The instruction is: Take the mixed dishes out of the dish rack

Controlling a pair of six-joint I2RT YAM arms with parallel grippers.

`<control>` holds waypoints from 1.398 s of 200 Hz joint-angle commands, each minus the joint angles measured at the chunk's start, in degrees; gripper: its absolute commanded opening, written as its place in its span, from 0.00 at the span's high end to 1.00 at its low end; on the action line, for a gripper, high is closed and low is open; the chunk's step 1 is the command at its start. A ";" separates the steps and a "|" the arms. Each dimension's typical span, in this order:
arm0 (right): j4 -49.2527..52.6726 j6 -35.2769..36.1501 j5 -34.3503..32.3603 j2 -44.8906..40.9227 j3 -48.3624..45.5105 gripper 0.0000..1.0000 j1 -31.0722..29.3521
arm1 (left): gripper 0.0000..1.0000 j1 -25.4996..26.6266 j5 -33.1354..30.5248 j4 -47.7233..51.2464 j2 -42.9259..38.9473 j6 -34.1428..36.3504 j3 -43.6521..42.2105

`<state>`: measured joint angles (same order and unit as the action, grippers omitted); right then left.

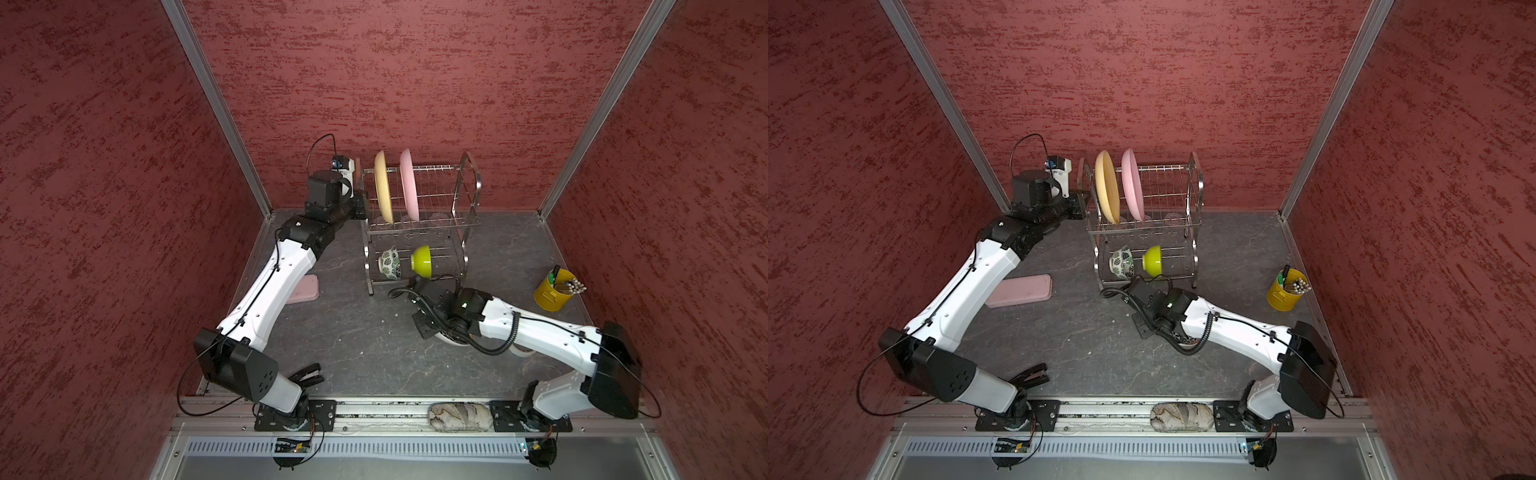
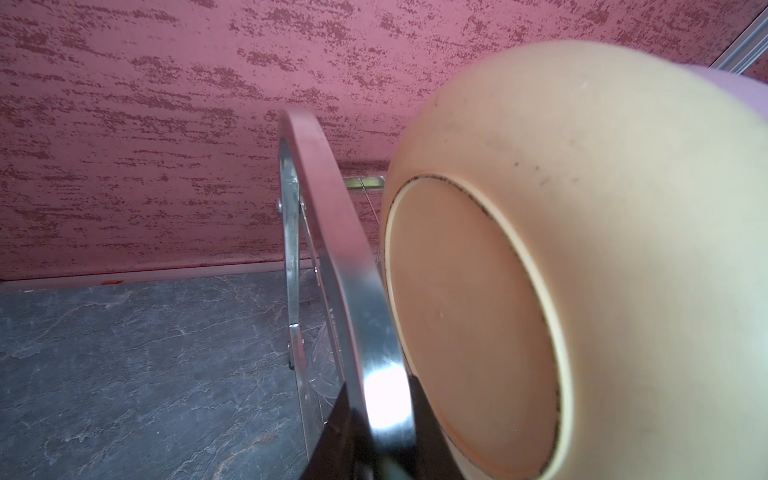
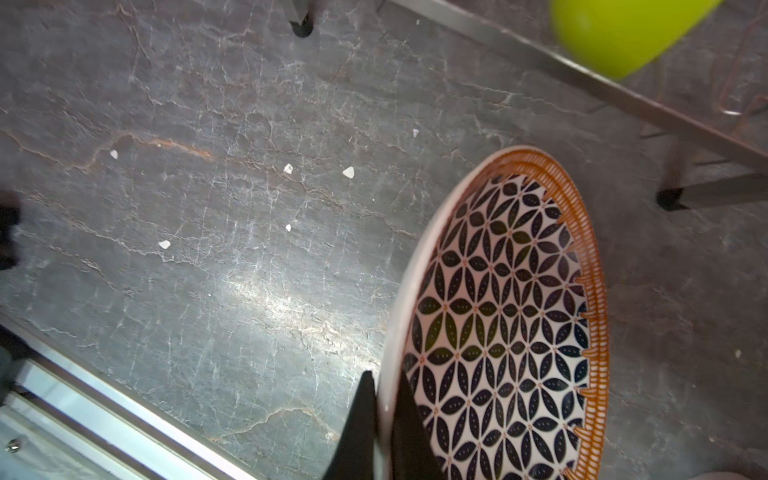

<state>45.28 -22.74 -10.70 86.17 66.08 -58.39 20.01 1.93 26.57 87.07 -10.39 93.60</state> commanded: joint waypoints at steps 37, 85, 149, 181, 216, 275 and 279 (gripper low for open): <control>-4.87 2.26 -9.68 5.02 3.70 1.00 -3.89 | 0.90 0.64 1.22 1.03 0.92 -4.55 0.01; -7.83 2.15 -9.81 9.57 3.19 1.00 -5.32 | 0.90 0.64 1.39 0.42 0.56 -4.46 -0.88; -13.97 1.74 -4.04 14.00 1.18 1.00 -5.60 | 0.90 0.64 1.49 0.51 0.30 -4.55 -1.38; -16.16 2.18 -1.03 15.62 0.13 1.00 -5.64 | 0.90 0.64 1.49 0.60 0.21 -4.64 -1.54; -18.26 2.35 0.83 17.62 -0.60 1.00 -5.59 | 0.90 0.64 1.49 0.69 0.38 -4.72 -1.58; -20.40 1.83 2.09 20.09 -1.75 1.00 -5.59 | 0.89 0.64 1.05 0.77 0.05 -4.64 -2.26; -20.49 1.82 2.00 20.21 -1.83 1.00 -5.59 | 0.89 0.64 0.97 0.83 0.03 -4.64 -2.28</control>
<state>28.27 -18.76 -19.49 102.50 66.63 -64.05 20.23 1.37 25.89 86.89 -10.39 92.97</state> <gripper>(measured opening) 0.108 0.196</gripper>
